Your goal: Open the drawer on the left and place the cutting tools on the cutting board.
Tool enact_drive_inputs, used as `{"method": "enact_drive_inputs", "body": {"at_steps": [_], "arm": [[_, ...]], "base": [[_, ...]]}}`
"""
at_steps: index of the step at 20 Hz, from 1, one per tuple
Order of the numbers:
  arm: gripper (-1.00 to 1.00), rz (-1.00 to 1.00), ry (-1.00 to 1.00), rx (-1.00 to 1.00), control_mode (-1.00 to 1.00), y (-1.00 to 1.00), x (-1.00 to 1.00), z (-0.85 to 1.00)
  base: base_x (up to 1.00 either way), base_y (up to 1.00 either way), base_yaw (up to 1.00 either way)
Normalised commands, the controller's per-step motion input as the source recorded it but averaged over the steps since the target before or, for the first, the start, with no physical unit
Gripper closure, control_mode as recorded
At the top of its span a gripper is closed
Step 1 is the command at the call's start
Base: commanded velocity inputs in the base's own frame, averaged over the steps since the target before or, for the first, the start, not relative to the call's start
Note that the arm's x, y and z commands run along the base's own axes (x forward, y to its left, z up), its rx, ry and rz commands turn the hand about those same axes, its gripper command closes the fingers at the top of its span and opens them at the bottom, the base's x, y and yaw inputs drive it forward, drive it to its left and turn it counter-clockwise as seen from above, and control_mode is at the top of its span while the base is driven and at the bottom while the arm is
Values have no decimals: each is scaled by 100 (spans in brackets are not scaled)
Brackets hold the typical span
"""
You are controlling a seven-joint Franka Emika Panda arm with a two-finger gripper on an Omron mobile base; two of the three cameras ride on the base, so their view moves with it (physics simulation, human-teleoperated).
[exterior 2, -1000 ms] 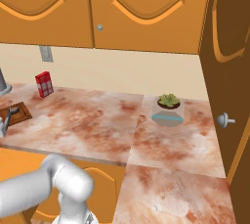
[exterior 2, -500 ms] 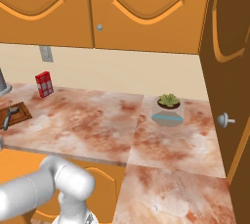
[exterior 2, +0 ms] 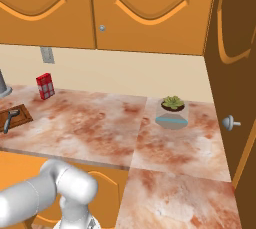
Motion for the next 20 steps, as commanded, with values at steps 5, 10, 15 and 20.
{"method": "enact_drive_inputs", "body": {"at_steps": [5, 10, 15, 20], "arm": [[-100, 0, 17, 0, -100, 0, -6, -34], [-100, 0, 3, 0, -100, 0, -28, -30], [-100, 0, 0, 0, -100, 0, -47, -40], [-100, 0, 2, 0, -100, 0, -48, -32]], "base": [[0, 0, 0], [0, 0, 0], [0, 0, 0], [0, 0, 0]]}}
